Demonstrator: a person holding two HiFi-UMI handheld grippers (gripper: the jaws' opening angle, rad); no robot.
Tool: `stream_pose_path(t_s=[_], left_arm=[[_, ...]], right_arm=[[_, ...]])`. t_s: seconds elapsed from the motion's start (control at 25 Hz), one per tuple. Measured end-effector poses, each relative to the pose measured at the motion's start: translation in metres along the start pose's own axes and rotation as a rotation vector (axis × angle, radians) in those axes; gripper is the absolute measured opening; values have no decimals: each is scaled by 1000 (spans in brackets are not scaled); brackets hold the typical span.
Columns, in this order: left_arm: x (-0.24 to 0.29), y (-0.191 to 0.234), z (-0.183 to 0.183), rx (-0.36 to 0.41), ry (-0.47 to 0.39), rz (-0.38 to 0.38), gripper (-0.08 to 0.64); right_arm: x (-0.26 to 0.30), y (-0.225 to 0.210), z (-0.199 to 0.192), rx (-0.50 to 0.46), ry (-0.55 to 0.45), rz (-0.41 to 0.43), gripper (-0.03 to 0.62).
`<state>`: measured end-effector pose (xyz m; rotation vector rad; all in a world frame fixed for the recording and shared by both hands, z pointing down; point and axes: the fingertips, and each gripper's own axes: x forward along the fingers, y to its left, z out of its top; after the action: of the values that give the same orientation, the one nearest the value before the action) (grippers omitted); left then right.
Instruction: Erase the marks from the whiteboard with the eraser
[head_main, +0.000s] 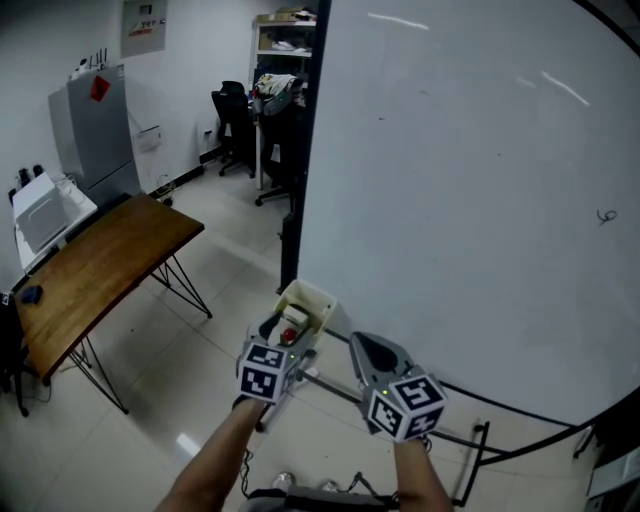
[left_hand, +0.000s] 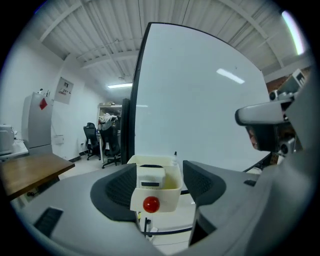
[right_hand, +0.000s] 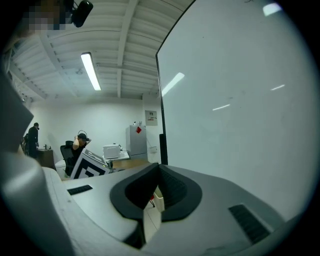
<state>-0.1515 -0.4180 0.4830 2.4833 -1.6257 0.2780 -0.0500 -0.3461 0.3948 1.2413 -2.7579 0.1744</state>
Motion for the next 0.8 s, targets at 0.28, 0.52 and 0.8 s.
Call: stream_pose_path(t_s=[0.28,0.52,0.8], left_arm=[[35,14,-17,40,42,11,284],[38,21,-30,69,53,15,273],[31,28,2,80,-21,4,264]], right_arm=[[-8,-20,3,5,7,-111,-9],[-14,-21,2,9,14,-167,-9],[-18,-20,-4,14,22,-208,-9]])
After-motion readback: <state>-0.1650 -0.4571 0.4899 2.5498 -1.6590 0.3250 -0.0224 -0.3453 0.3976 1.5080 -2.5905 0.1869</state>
